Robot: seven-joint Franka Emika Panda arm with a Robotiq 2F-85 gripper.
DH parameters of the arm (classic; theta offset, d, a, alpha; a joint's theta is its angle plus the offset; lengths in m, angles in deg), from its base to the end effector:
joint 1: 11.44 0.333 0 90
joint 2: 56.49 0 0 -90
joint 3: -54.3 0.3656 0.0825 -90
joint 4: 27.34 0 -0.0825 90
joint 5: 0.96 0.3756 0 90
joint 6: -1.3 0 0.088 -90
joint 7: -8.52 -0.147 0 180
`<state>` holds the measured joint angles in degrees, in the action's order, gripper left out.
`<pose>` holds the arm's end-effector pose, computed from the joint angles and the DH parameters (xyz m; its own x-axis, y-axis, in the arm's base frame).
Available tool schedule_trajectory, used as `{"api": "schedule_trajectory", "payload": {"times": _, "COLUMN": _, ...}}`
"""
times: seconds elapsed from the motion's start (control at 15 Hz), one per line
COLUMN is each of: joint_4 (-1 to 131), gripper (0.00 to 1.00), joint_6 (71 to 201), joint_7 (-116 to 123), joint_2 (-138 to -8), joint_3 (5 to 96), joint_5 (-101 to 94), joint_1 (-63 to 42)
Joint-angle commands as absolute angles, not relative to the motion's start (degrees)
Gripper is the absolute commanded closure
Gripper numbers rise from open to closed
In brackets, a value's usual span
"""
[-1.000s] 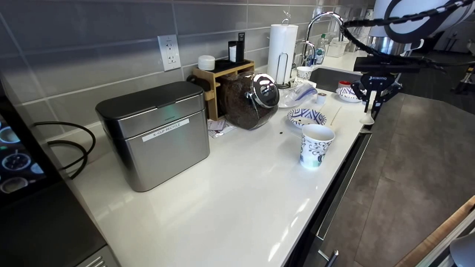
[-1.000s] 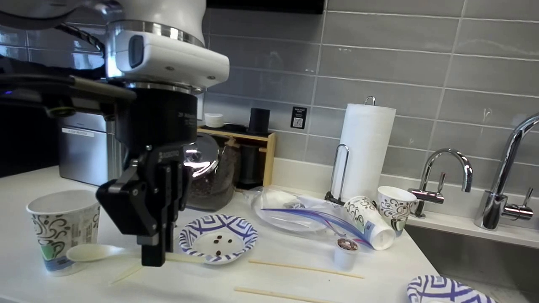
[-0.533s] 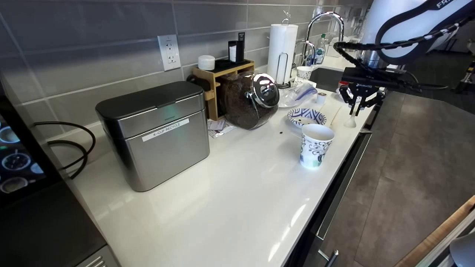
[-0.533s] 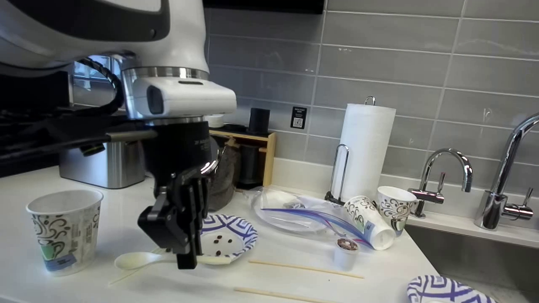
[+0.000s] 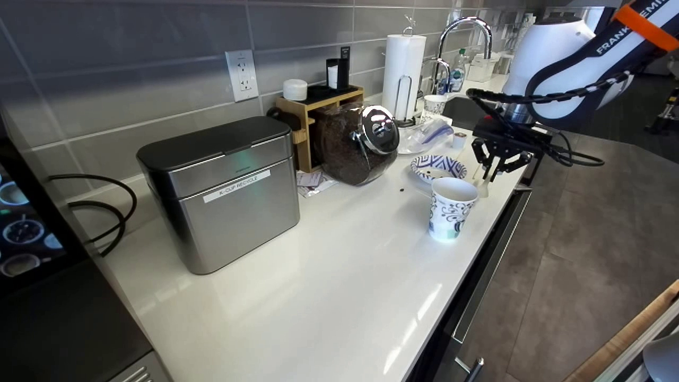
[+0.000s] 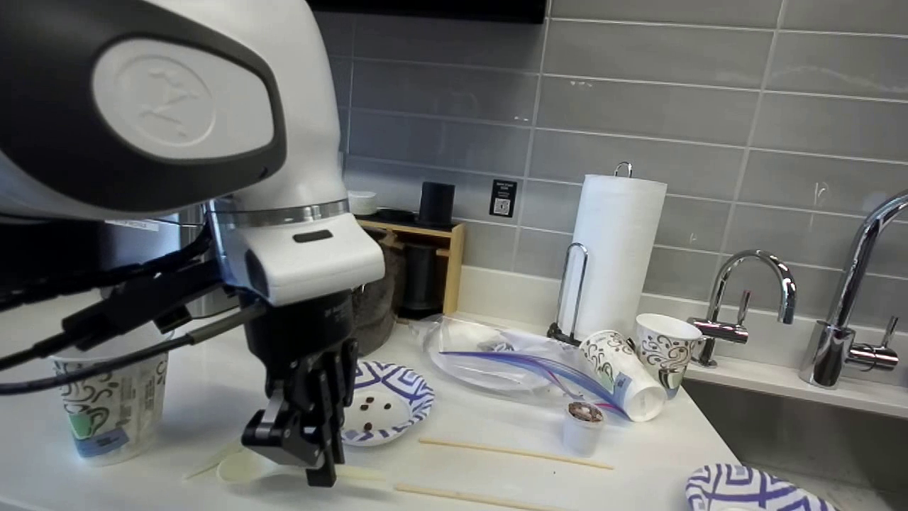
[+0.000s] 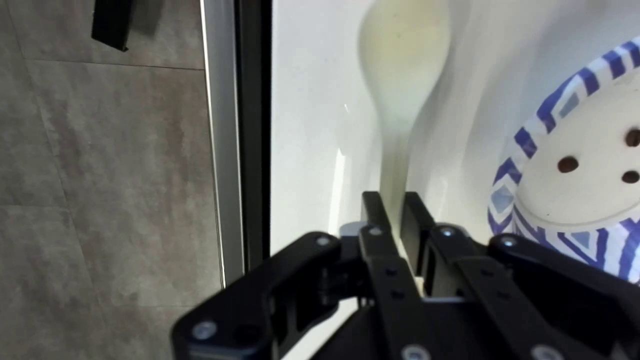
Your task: Scoop up the beans in the coffee cup with the spoon and put them onto the bowl
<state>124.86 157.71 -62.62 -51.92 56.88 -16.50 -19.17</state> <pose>0.4314 -0.0332 0.2986 0.4476 -0.8755 0.1822 -0.8808 -0.4668 -0.0791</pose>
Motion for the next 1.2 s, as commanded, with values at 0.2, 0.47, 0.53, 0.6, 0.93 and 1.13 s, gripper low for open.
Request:
{"api": "schedule_trajectory", "payload": {"times": 0.2, "joint_4": 125.39, "gripper": 0.6, "joint_6": 164.78, "joint_7": -68.48, "joint_2": -56.58, "joint_3": 54.87, "joint_5": -20.09, "joint_1": -18.28}}
{"api": "schedule_trajectory", "payload": {"times": 0.47, "joint_4": 125.49, "gripper": 0.32, "joint_6": 164.81, "joint_7": -69.21, "joint_2": -56.45, "joint_3": 53.64, "joint_5": -20.47, "joint_1": -17.25}}
{"api": "schedule_trajectory", "payload": {"times": 0.53, "joint_4": 125.81, "gripper": 0.25, "joint_6": 164.64, "joint_7": -69.0, "joint_2": -55.45, "joint_3": 53.45, "joint_5": -20.58, "joint_1": -17.11}}
{"api": "schedule_trajectory", "payload": {"times": 0.6, "joint_4": 126.14, "gripper": 0.16, "joint_6": 164.36, "joint_7": -68.48, "joint_2": -54.4, "joint_3": 53.35, "joint_5": -20.41, "joint_1": -16.99}}
{"api": "schedule_trajectory", "payload": {"times": 0.93, "joint_4": 128.06, "gripper": 0.0, "joint_6": 160.01, "joint_7": -61.95, "joint_2": -46.62, "joint_3": 54.16, "joint_5": -17.58, "joint_1": -16.94}}
{"api": "schedule_trajectory", "payload": {"times": 1.13, "joint_4": 130.04, "gripper": 0.0, "joint_6": 157.0, "joint_7": -48.11, "joint_2": -40.94, "joint_3": 51.44, "joint_5": -11.12, "joint_1": -11.65}}
